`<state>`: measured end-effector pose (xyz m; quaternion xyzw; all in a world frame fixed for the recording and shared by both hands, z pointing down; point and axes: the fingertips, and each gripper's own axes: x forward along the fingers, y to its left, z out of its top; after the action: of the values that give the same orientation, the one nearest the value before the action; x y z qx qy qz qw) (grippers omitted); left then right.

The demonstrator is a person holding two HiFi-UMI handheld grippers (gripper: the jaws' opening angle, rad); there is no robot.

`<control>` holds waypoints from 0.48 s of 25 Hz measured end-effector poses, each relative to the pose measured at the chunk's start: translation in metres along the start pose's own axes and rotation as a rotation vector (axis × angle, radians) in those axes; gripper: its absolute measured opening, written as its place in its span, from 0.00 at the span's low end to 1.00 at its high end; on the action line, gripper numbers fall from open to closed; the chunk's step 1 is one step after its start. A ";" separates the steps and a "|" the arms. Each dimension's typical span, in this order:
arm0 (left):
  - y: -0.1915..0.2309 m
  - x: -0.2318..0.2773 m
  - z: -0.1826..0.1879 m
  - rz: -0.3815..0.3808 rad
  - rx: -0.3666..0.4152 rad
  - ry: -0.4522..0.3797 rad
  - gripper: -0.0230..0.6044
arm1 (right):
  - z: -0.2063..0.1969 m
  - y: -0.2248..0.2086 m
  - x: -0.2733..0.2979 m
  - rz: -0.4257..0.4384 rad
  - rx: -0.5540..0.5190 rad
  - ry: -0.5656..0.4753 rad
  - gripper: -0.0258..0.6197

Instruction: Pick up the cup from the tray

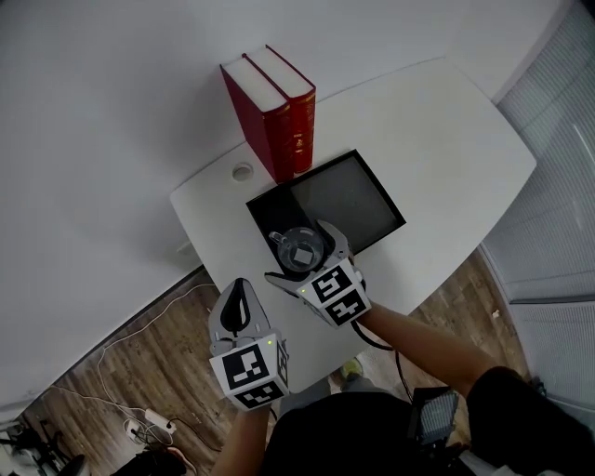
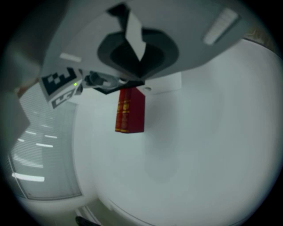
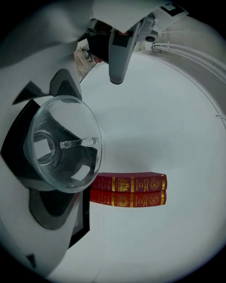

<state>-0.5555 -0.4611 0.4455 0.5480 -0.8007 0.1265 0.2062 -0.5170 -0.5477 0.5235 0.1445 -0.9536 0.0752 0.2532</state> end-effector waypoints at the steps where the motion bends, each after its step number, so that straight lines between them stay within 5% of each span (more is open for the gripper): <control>1: 0.002 0.002 0.000 -0.001 -0.001 0.001 0.04 | 0.000 0.001 0.002 0.008 -0.006 0.007 0.94; 12: 0.014 0.019 -0.002 -0.021 -0.008 0.023 0.04 | 0.011 0.009 0.013 0.049 -0.050 -0.059 0.94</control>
<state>-0.5742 -0.4708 0.4568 0.5543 -0.7929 0.1273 0.2187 -0.5355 -0.5445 0.5200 0.1171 -0.9654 0.0533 0.2268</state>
